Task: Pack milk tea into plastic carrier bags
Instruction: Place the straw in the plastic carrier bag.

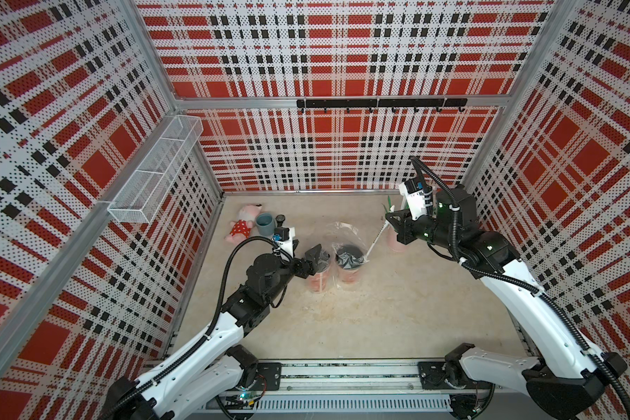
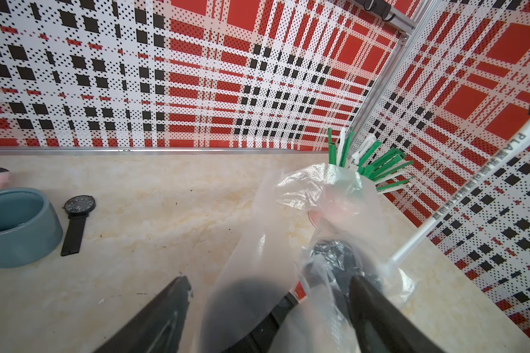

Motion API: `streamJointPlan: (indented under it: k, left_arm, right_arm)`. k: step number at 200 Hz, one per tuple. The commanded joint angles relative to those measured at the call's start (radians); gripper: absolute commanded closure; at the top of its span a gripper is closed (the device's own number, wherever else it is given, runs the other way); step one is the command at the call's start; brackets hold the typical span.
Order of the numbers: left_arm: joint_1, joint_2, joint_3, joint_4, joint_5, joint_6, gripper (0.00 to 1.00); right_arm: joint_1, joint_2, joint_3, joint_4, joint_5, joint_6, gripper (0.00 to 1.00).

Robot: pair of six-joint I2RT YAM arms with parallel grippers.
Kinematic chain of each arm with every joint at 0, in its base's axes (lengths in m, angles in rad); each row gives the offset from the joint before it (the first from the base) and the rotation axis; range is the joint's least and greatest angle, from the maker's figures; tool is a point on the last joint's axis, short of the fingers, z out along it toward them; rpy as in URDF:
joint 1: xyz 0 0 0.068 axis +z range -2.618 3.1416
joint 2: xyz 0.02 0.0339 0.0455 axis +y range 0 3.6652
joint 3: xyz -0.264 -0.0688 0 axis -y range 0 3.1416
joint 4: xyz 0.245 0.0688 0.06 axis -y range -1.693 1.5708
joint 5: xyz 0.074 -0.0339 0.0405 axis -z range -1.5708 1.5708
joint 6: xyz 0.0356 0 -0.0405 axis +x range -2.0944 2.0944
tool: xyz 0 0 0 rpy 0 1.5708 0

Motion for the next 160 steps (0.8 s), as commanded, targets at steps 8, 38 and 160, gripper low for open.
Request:
streamJointPlan:
  k: [8,38,160]
  left_arm:
    - [0.01,-0.003,-0.013,0.033,0.023,-0.005,0.15]
    - [0.015,-0.001,-0.013,0.028,0.027,-0.005,0.15]
    - [0.03,-0.001,-0.02,0.041,0.052,-0.008,0.15]
  right_arm:
    - [0.039,0.015,0.036,-0.014,0.065,-0.019,1.0]
    - [0.076,0.054,0.06,-0.039,0.105,-0.035,1.0]
    - [0.104,0.076,-0.004,0.007,0.041,-0.079,1.0]
